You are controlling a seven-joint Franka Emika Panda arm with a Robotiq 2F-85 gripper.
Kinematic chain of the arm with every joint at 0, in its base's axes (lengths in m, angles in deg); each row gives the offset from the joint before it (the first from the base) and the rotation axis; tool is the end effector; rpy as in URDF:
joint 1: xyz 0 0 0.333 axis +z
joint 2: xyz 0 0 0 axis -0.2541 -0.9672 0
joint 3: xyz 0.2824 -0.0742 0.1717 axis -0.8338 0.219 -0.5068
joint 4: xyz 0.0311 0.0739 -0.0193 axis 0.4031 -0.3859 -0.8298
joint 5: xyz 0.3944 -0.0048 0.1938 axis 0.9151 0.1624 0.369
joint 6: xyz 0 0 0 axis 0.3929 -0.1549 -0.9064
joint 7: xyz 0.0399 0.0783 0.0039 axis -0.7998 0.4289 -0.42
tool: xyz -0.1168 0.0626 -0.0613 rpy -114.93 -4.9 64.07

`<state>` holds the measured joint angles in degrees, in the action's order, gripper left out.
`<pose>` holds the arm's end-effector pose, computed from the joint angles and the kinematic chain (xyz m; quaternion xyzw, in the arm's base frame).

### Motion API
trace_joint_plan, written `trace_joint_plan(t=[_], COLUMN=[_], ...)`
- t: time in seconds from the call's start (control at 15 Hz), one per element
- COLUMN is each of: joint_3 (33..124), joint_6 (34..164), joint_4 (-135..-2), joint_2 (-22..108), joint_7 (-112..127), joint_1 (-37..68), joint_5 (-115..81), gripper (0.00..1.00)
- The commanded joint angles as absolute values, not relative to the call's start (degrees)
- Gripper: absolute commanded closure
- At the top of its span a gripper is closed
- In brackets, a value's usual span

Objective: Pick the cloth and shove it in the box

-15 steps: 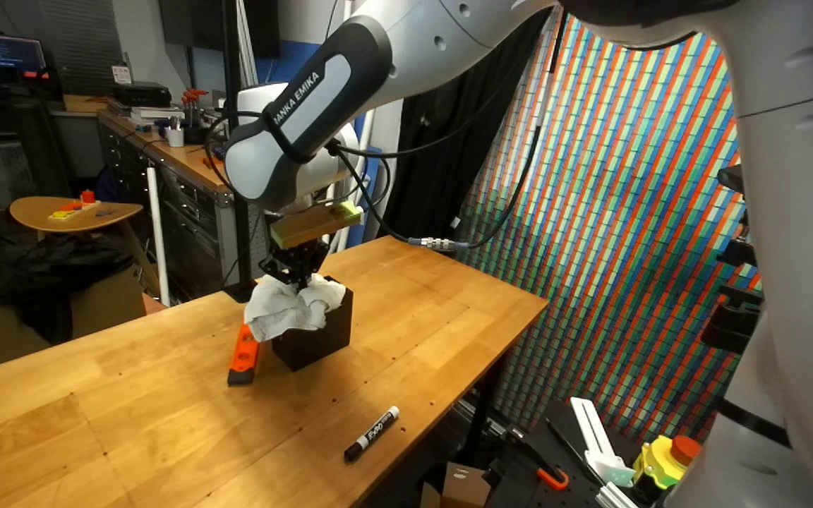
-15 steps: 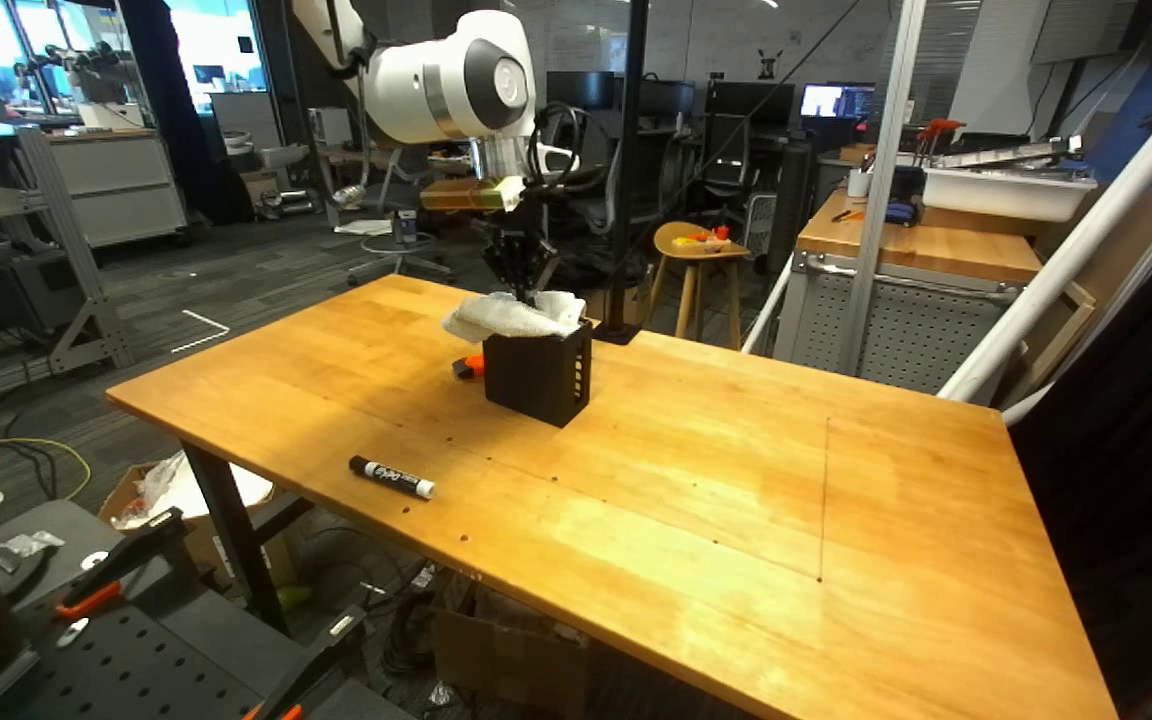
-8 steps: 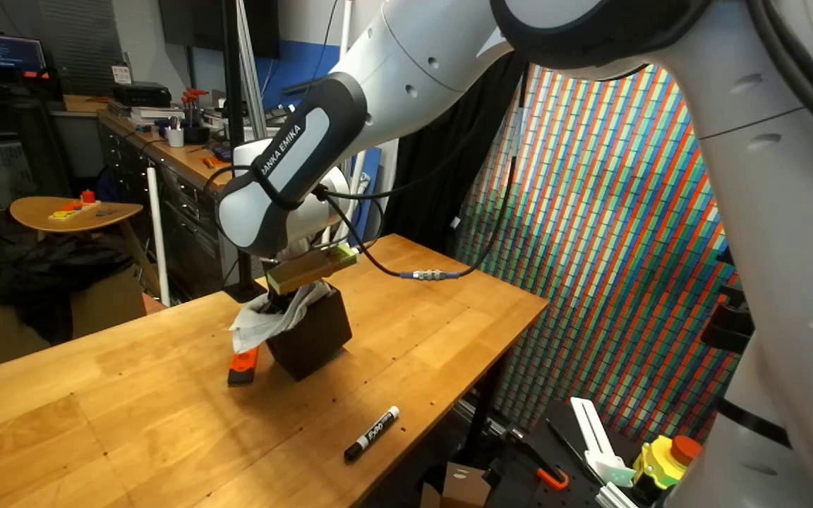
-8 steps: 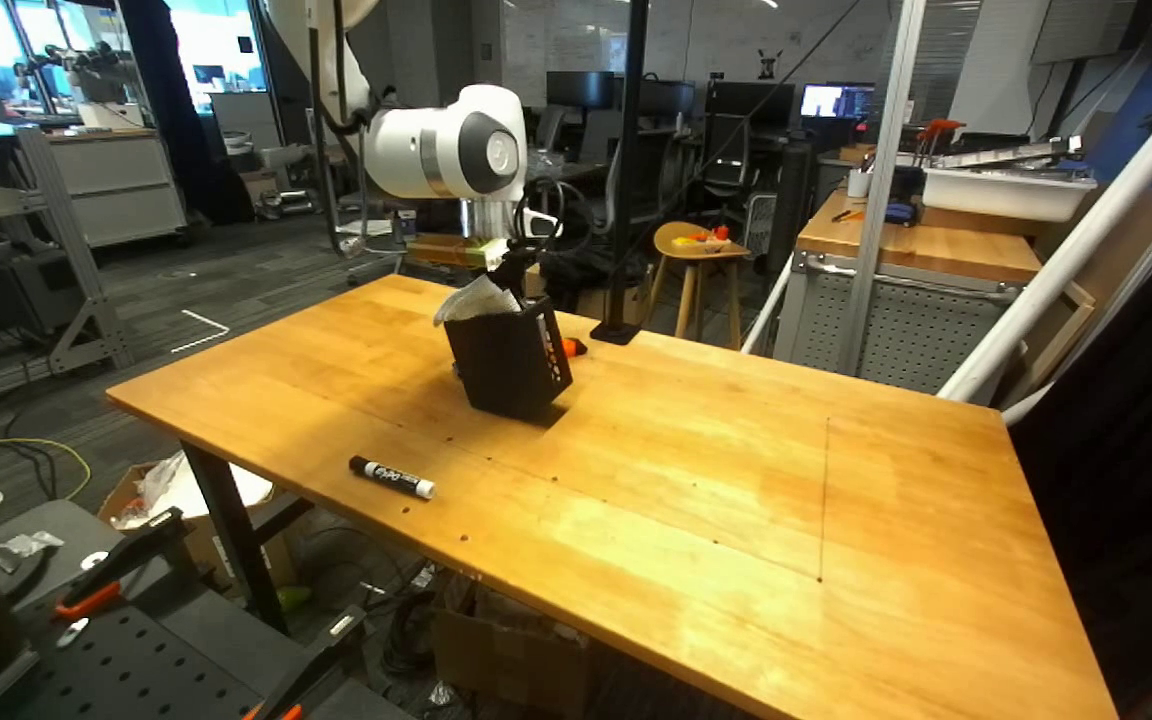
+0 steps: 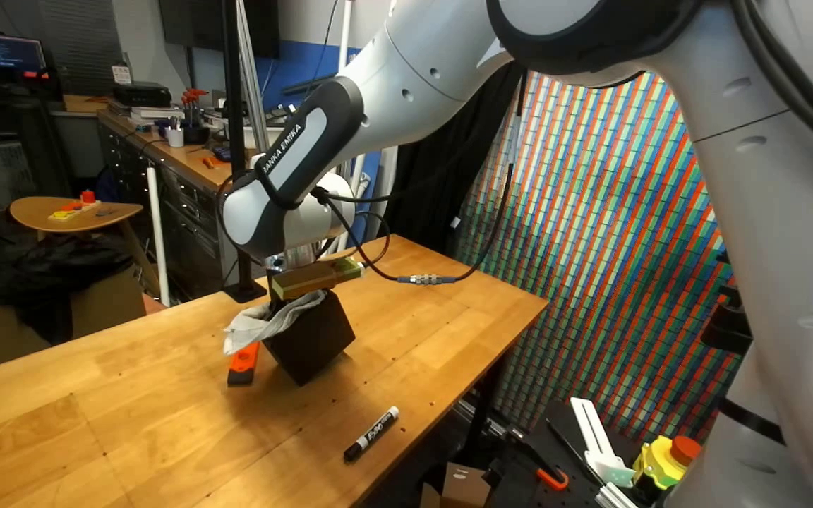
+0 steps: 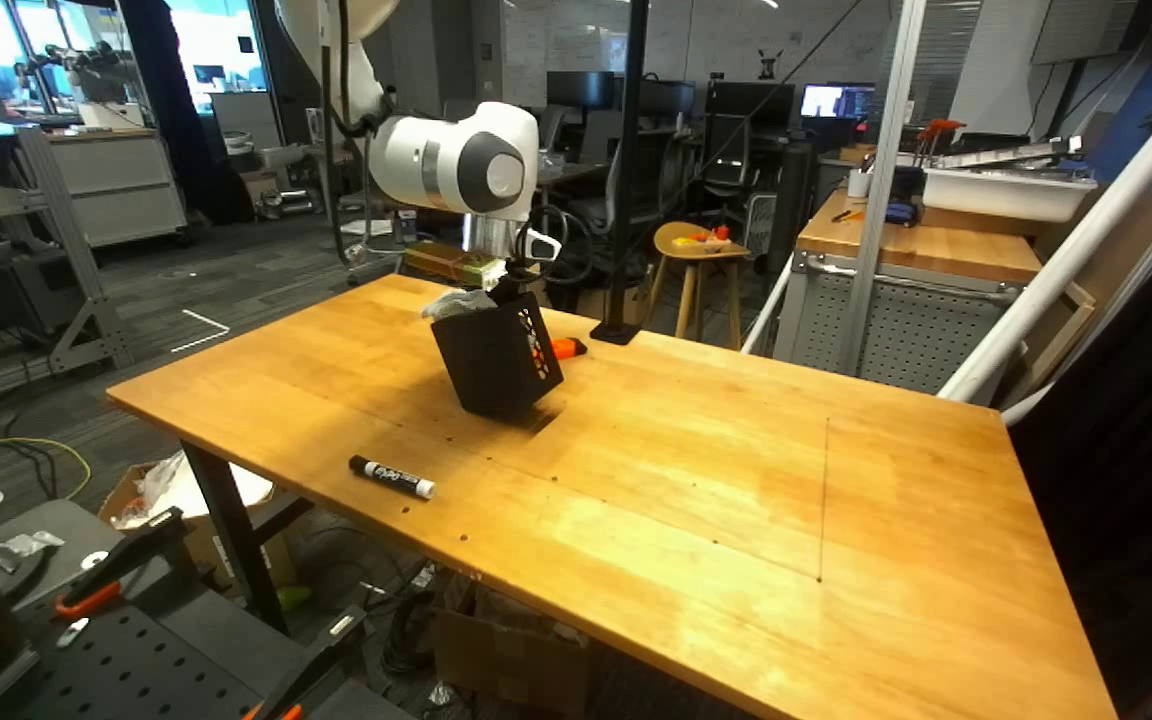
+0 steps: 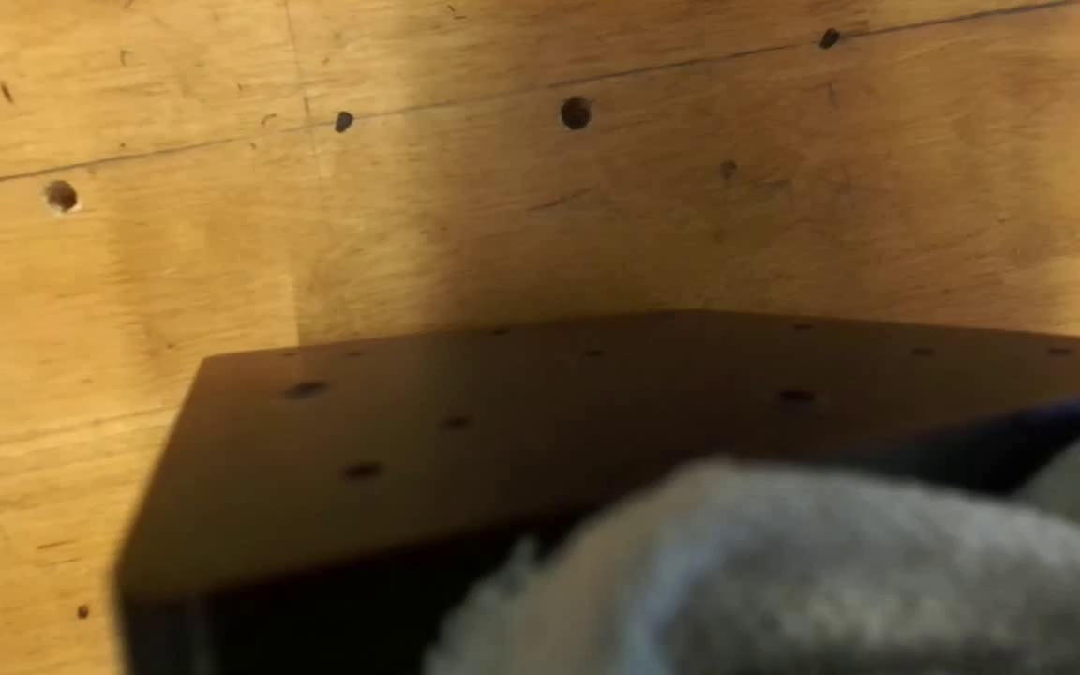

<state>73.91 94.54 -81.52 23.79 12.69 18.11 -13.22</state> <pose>0.6557 0.0439 0.1147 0.9932 -0.0602 -0.0995 0.0054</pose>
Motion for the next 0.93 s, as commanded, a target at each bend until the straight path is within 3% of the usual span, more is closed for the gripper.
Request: trace_joint_plan(t=[0.0, 0.87], joint_3=[72.35, 72.16], joint_6=[94.12, 91.77], joint_4=[-82.34, -84.19], joint_2=[24.98, 39.71], joint_7=[9.33, 9.21], joint_1=[16.58, 17.93], joint_5=[-10.17, -11.20], gripper=[1.00, 1.00])
